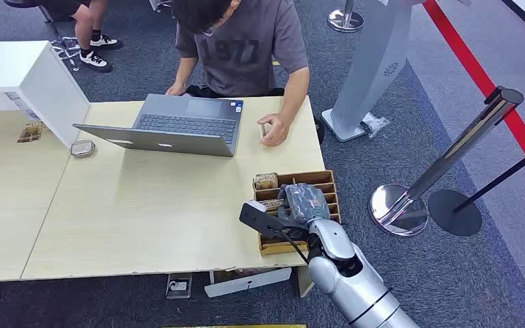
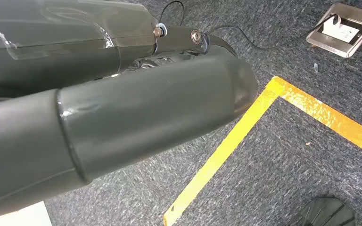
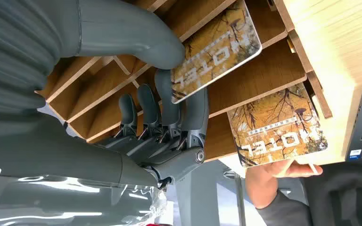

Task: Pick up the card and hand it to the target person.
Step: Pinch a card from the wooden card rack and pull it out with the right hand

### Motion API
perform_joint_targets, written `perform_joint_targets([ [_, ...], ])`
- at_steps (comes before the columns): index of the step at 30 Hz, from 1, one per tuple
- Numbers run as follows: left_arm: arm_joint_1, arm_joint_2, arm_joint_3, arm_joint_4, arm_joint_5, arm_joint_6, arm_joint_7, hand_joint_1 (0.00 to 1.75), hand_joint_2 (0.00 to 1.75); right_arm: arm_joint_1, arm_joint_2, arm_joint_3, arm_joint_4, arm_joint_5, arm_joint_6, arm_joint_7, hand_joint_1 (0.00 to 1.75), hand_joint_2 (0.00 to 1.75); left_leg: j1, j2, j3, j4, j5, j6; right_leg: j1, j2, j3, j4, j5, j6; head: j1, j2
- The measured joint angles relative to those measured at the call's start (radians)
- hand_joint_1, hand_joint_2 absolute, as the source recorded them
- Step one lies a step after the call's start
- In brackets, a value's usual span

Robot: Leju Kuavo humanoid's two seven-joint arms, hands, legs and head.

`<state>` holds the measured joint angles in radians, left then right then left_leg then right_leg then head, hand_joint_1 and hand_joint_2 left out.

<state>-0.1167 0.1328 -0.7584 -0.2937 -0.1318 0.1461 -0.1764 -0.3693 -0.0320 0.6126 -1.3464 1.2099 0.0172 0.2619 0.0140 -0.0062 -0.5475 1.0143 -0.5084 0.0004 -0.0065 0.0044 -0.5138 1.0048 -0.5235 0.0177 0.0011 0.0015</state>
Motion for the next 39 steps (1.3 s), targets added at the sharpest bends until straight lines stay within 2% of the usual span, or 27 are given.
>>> perform_joint_targets([
  [23,0.0,0.0,0.0,0.0,0.005,0.0,0.007,0.0,0.0,0.0,0.003,-0.001,0.014,-0.041,-0.011,-0.003,1.11,1.75,0.0,0.0,0.001,0.0,0.0,0.0,0.0,0.0,0.001,0.0,0.0,0.0,0.0,0.0],
  [30,0.0,0.0,0.001,0.0,0.006,-0.004,0.007,0.0,0.0,-0.002,0.003,-0.002,0.015,-0.052,-0.016,-0.005,1.2,1.75,0.0,0.0,0.001,0.0,0.0,0.0,0.0,0.0,0.001,0.0,0.0,0.0,0.0,0.0],
  [39,0.0,0.0,0.008,0.0,0.008,-0.003,0.007,0.0,0.0,-0.009,0.004,-0.002,0.015,-0.058,-0.016,-0.007,1.15,1.75,0.0,0.0,0.0,0.0,0.0,0.0,0.0,0.0,0.0,0.0,0.0,0.0,0.0,0.0],
])
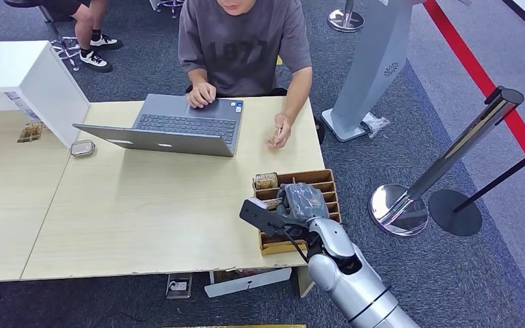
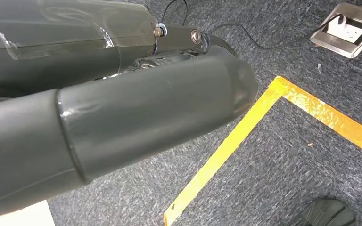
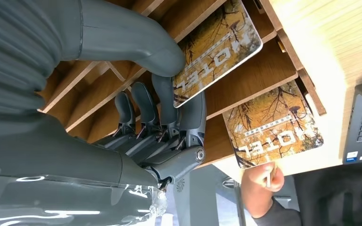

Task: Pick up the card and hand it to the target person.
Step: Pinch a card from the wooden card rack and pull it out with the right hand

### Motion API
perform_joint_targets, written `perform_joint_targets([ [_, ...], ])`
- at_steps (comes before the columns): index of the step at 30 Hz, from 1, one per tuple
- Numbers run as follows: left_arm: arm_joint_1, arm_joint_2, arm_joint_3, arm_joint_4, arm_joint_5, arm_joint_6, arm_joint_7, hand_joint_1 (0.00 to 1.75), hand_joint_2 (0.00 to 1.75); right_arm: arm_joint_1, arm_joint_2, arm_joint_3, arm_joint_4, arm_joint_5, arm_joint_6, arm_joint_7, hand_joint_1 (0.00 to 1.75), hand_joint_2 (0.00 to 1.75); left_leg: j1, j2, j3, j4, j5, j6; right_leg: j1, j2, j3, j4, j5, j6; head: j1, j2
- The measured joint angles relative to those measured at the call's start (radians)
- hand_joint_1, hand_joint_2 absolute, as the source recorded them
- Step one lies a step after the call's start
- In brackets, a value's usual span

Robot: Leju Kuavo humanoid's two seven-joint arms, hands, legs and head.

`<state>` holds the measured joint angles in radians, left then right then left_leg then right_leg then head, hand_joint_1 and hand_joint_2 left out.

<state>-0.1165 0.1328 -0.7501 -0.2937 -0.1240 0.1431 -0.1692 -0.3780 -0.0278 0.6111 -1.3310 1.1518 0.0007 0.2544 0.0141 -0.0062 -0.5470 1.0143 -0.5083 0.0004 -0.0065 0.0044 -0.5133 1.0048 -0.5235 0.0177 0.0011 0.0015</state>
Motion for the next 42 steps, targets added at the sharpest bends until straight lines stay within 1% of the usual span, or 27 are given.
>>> perform_joint_targets([
  [14,0.0,0.0,0.004,0.0,0.007,-0.002,0.001,0.0,0.0,0.0,0.006,0.0,0.002,-0.017,0.005,-0.005,1.09,1.75,0.0,0.0,0.0,0.0,0.0,0.0,0.0,0.0,0.0,0.0,0.0,0.0,0.0,0.0],
  [26,0.0,0.0,0.008,0.0,0.01,0.002,0.002,0.0,0.0,-0.002,0.007,0.0,0.002,-0.03,0.006,-0.006,1.0,1.75,0.0,0.0,0.0,0.0,0.0,0.0,0.0,0.0,0.0,0.0,0.0,0.0,0.0,0.0],
  [36,0.0,0.0,0.009,0.0,0.01,0.003,0.002,0.0,0.0,-0.003,0.008,0.0,0.002,-0.037,0.005,-0.006,0.99,1.75,0.0,0.0,0.0,0.0,0.0,0.0,0.0,0.0,0.0,0.0,0.0,0.0,0.0,0.0],
  [42,0.0,0.0,0.009,0.0,0.01,0.006,0.003,0.0,0.0,-0.007,0.015,0.0,0.002,-0.039,0.006,-0.006,1.05,1.75,0.0,0.0,0.0,0.0,0.0,0.0,0.0,0.0,0.0,0.0,0.0,0.0,0.0,0.0],
])
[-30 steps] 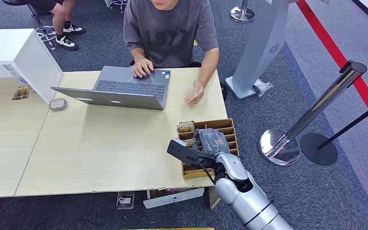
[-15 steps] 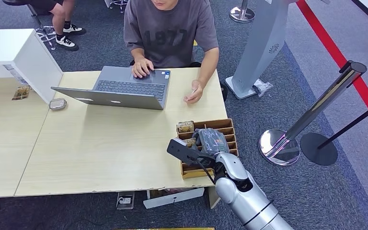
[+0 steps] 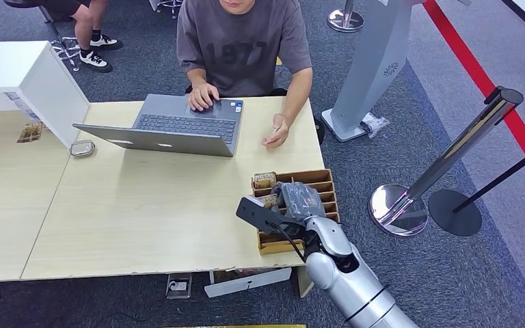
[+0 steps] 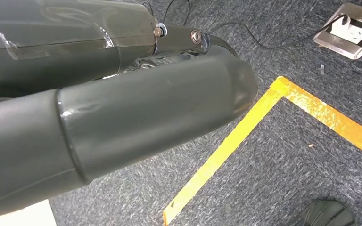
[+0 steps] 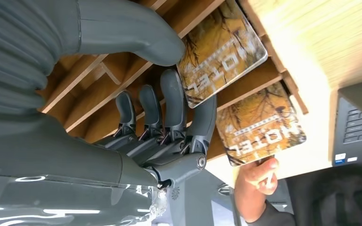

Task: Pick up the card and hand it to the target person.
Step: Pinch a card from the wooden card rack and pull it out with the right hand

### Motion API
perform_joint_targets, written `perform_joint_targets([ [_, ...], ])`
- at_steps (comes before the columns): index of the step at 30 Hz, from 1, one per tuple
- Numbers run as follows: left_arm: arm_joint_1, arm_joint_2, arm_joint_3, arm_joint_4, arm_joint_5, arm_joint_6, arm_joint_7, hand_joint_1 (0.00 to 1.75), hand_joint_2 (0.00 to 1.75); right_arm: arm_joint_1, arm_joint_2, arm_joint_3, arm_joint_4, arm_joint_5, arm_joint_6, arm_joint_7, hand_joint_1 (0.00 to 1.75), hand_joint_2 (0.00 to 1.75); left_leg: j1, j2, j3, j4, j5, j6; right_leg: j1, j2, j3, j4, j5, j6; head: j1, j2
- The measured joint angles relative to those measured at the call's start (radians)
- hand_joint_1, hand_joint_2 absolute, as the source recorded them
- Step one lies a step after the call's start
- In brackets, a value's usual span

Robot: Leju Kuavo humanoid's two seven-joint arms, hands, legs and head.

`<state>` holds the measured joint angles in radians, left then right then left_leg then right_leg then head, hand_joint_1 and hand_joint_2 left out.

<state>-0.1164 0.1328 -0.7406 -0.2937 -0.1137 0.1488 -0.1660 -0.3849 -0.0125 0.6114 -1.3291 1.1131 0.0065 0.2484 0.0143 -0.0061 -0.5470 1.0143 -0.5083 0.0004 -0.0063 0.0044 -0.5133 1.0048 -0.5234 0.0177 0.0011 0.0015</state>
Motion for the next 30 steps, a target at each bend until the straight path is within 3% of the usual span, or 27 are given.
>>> perform_joint_targets([
  [18,0.002,0.0,0.01,0.0,0.0,-0.002,0.0,0.0,0.0,-0.011,0.014,0.0,0.0,-0.012,0.01,0.0,1.23,1.75,0.0,0.0,0.0,0.0,0.0,0.0,0.0,0.0,0.0,0.0,0.0,0.0,0.0,0.0],
  [30,0.002,0.0,0.017,0.0,0.003,-0.002,0.007,0.0,0.0,-0.01,0.014,0.0,0.0,-0.023,0.012,-0.001,1.5,1.75,0.0,0.0,0.0,0.0,0.0,0.0,0.0,0.0,0.0,0.0,0.0,0.0,0.0,0.0],
])
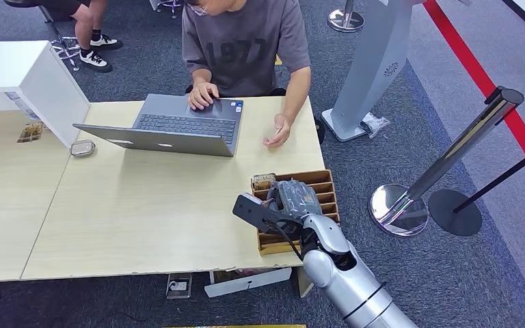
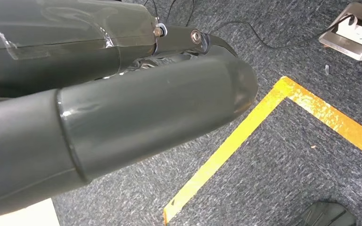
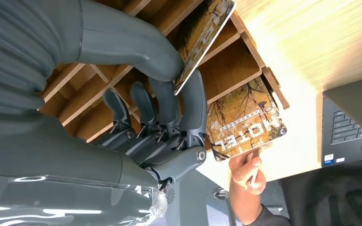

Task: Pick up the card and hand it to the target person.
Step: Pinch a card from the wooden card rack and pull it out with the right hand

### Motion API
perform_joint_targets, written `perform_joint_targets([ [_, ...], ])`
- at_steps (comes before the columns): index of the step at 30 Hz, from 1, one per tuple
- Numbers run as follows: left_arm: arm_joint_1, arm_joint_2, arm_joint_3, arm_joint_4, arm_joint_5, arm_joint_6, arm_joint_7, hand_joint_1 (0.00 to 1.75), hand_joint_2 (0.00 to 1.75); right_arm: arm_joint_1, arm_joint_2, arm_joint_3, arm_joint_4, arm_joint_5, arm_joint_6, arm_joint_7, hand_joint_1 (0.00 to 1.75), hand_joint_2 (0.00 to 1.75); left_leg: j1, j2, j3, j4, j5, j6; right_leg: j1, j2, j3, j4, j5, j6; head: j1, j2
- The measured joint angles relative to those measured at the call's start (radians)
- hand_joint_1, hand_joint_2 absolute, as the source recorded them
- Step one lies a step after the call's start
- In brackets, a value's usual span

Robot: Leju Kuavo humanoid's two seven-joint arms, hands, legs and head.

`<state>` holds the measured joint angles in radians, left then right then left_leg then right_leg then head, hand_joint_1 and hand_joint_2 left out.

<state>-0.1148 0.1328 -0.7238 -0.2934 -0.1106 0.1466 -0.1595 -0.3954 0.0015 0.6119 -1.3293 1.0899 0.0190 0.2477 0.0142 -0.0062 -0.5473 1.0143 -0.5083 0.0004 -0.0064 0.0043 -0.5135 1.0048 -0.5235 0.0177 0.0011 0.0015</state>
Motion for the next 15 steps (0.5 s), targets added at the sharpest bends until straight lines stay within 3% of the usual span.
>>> perform_joint_targets([
  [4,0.0,0.0,0.004,0.0,0.001,-0.002,0.0,0.0,0.0,0.0,0.0,0.0,0.0,-0.016,-0.002,0.0,1.6,1.75,0.0,0.0,0.0,0.0,0.0,0.0,0.0,0.0,0.0,0.0,0.0,0.0,0.0,0.0],
  [15,0.001,0.0,0.008,0.002,0.004,0.003,0.003,0.0,0.0,-0.005,-0.006,-0.01,-0.009,-0.054,-0.016,0.008,1.56,1.75,0.0,0.0,0.0,0.0,0.0,0.0,0.0,0.0,0.0,0.0,0.0,0.0,0.0,0.0],
])
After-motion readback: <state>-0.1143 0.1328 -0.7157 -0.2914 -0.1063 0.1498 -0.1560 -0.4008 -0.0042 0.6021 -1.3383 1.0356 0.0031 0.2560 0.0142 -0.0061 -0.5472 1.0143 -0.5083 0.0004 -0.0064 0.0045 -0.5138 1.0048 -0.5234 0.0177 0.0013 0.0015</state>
